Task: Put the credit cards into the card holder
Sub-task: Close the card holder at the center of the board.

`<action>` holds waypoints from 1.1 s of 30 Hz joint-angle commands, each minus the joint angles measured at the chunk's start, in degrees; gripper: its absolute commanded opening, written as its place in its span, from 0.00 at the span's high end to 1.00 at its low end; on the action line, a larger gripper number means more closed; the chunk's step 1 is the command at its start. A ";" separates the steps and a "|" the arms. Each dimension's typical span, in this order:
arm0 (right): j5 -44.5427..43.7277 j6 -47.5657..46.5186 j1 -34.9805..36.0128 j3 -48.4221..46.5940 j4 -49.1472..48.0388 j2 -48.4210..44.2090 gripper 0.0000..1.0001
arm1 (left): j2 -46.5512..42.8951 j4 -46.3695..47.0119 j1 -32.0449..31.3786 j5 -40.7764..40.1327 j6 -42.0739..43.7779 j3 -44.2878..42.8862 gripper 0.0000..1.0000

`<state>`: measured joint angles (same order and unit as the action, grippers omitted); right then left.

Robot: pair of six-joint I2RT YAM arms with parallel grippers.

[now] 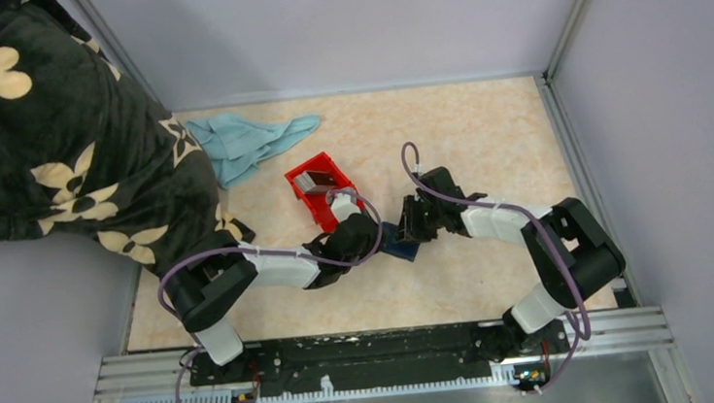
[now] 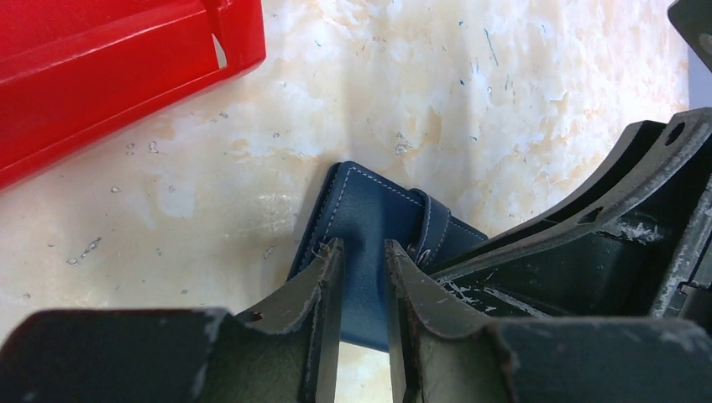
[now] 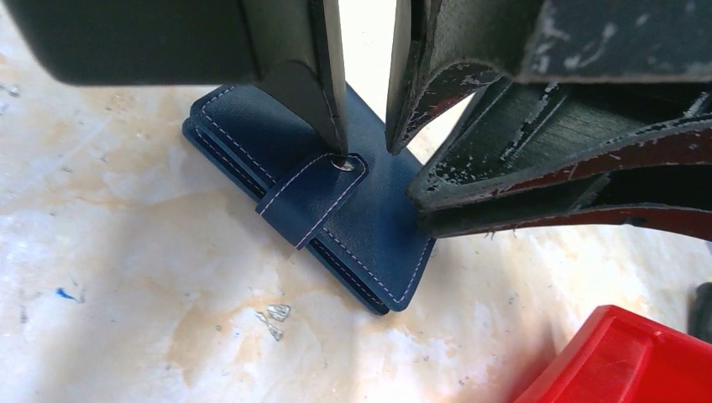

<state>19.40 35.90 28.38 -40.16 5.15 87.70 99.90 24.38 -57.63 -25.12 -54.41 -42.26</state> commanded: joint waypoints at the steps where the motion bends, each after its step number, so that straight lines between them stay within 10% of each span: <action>1: -7.45 -4.50 -0.08 1.08 8.66 -1.01 0.75 | 0.68 -0.40 0.30 0.16 -0.94 0.45 0.69; 23: -2.73 -5.42 4.64 -0.25 13.25 -15.55 0.73 | -7.05 -5.11 -0.98 1.66 -3.56 4.64 0.69; 33: -17.72 -8.63 3.73 -1.96 17.75 -19.95 0.73 | -8.70 -12.18 -7.63 -1.25 -7.02 3.68 0.69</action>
<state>9.56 29.82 32.82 -39.20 22.48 69.08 91.33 16.73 -63.09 -24.60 -59.13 -37.67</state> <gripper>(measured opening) 0.271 0.311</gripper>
